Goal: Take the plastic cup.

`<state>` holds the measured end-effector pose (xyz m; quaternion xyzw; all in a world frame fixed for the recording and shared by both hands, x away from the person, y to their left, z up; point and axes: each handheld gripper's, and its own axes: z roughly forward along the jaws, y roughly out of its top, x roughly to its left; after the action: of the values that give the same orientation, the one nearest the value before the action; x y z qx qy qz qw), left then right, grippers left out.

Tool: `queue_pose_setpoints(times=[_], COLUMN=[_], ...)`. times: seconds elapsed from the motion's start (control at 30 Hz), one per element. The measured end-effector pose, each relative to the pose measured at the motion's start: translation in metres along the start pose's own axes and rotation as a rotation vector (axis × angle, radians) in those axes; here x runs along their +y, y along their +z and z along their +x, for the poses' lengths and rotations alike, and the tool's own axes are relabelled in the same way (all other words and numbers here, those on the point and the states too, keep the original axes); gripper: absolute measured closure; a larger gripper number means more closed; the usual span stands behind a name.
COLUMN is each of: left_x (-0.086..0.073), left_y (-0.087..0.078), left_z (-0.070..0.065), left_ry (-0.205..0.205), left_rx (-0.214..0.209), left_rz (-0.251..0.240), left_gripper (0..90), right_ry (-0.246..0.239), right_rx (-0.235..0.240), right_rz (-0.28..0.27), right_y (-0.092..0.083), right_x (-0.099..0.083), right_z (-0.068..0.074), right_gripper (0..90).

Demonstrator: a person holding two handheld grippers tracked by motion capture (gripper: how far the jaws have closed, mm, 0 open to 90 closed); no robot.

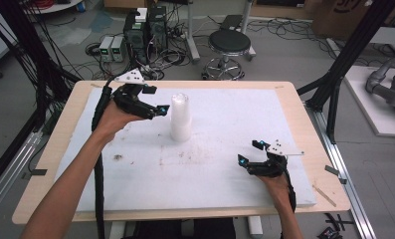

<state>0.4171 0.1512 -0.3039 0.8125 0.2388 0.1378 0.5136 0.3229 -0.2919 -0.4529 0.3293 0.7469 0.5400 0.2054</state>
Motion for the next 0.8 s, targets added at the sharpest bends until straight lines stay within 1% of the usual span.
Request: queue_pose_setpoints(times=[0.07,0.1,0.13,0.17,0.2,0.27,0.37,0.4,0.43,0.5,0.57,0.63,0.67,0.7,0.8], left_x=[0.005,0.008,0.01,0.012,0.013,0.016,0.02,0.021,0.021,0.023,0.024,0.024,0.024,0.023,0.021], left_y=[0.006,0.009,0.011,0.015,0.017,0.022,0.031,0.034,0.036,0.04,0.045,0.05,0.052,0.055,0.064], left_z=[0.002,0.003,0.004,0.005,0.006,0.007,0.008,0.008,0.009,0.008,0.008,0.007,0.007,0.007,0.005], left_ry=[0.006,0.01,0.015,0.007,0.007,0.019,0.018,0.024,0.025,0.04,0.038,0.038,0.04,0.039,0.044], left_rx=[-0.012,-0.015,-0.02,-0.029,-0.033,-0.037,-0.048,-0.05,-0.052,-0.034,-0.051,-0.049,-0.051,-0.055,-0.051], left_rz=[0.022,0.034,0.038,0.048,0.054,0.081,0.106,0.108,0.111,0.132,0.141,0.152,0.16,0.171,0.197], left_gripper=[11.3,11.2,11.3,11.3,11.3,11.3,11.2,11.3,11.3,11.6,11.7,11.7,11.7,11.7,11.7], right_ry=[-0.004,0.003,-0.001,0.001,0.002,0.001,0.004,0.004,0.004,-0.003,0.001,-0.005,0.002,-0.006,-0.004], right_rx=[0.0,0.001,-0.001,-0.001,0.003,0.004,0.006,0.004,0.004,0.001,0.002,-0.001,0.002,0.0,0.003], right_rz=[-0.003,-0.002,-0.003,-0.002,-0.001,-0.001,0.002,0.001,0.001,-0.003,0.001,-0.003,0.001,-0.003,-0.005], right_y=[0.0,0.0,0.0,0.0,0.0,0.0,0.0,0.0,0.0,0.0,0.0,0.0,0.0,0.0,0.0], right_x=[0.0,0.0,0.0,0.0,0.0,0.0,0.0,0.0,0.0,0.0,0.0,0.0,0.0,0.0,0.0], right_z=[0.0,0.0,0.0,0.0,0.0,0.0,0.0,0.0,0.0,0.0,0.0,0.0,0.0,0.0,0.0], right_gripper=[15.6,15.6,15.6,15.6,15.6,15.6,15.6,15.6,15.6,15.6,15.6,15.6,15.6,15.6,15.6])
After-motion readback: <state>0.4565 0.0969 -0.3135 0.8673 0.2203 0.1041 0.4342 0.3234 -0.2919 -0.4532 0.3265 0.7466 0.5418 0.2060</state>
